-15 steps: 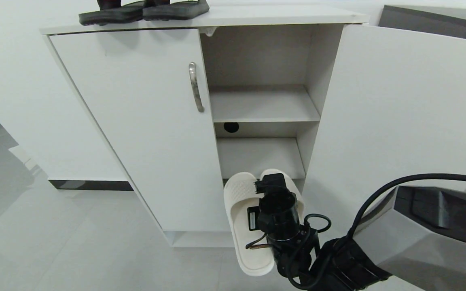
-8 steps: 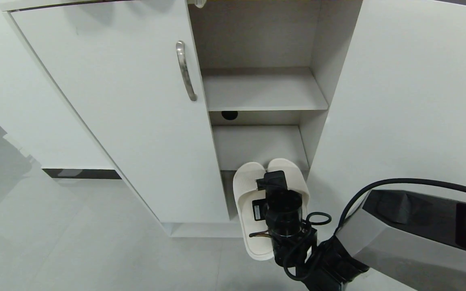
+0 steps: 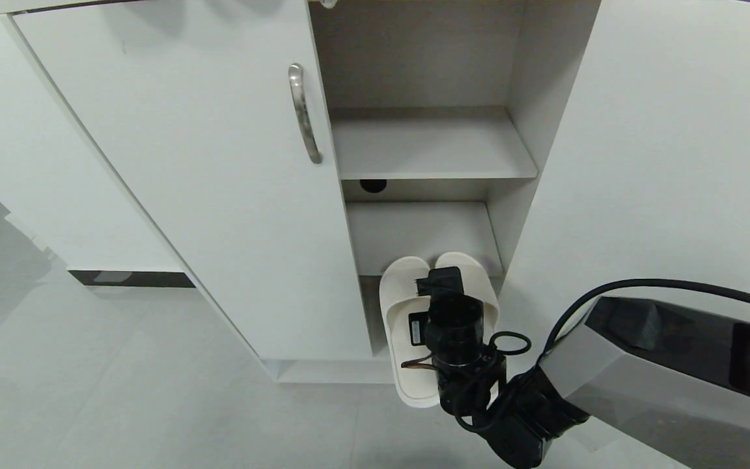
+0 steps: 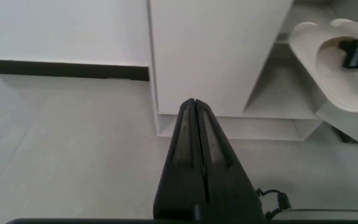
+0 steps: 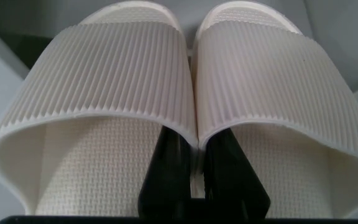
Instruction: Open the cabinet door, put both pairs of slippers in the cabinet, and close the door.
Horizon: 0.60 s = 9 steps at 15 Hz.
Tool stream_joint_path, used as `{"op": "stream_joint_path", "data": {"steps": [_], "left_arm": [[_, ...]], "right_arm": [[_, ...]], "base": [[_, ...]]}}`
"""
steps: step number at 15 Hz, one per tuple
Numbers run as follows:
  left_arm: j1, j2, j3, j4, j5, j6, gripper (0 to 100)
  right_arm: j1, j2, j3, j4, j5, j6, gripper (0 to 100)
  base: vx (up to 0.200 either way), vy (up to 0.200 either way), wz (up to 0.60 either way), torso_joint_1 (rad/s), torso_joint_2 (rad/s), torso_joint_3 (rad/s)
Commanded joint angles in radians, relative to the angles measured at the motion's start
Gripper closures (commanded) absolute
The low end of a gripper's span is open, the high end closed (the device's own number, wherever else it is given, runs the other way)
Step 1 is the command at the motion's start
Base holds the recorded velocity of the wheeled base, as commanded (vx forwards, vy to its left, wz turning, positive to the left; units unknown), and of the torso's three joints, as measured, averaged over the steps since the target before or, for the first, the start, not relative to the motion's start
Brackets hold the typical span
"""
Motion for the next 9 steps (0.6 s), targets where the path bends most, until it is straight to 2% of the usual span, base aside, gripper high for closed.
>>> {"op": "stream_joint_path", "data": {"steps": [1,7,8,9], "left_arm": [[0.001,0.002,0.000,0.000,0.001,0.001,100],[0.001,0.002,-0.001,0.000,0.001,0.002,100],[0.001,0.002,0.000,0.000,0.001,0.002,100],[0.001,0.002,0.000,0.000,0.001,0.002,100]], "right_arm": [[-0.009,0.002,-0.017,0.005,-0.005,0.000,100],[-0.009,0.004,-0.057,0.044,-0.015,0.006,100],[-0.009,0.002,-0.057,0.044,-0.015,0.009,100],[-0.009,0.004,-0.054,0.044,-0.017,0.017,100]], "base": [[0.000,0.000,0.00,0.000,0.00,0.000],[0.000,0.000,0.00,0.000,0.00,0.000],[0.000,0.200,0.00,0.002,0.01,-0.002],[0.000,0.000,0.00,0.000,0.00,0.000]]}}
